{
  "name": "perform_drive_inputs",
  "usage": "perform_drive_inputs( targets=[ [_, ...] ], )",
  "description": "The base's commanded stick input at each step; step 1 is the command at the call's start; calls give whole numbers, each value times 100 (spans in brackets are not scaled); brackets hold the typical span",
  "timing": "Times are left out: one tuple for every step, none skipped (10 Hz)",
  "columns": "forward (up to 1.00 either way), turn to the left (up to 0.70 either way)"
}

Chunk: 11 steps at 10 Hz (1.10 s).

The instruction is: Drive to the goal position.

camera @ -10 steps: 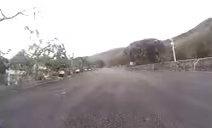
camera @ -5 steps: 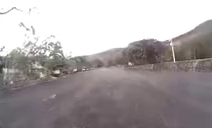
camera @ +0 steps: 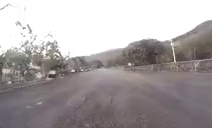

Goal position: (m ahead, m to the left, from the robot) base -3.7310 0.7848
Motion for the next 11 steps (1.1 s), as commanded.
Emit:
perform_drive_inputs(
  targets=[
    [70,0],
    [70,0],
    [70,0],
    [70,0],
    [70,0],
    [70,0],
    [70,0],
    [70,0],
    [70,0],
    [70,0],
    [70,0]
  ],
)
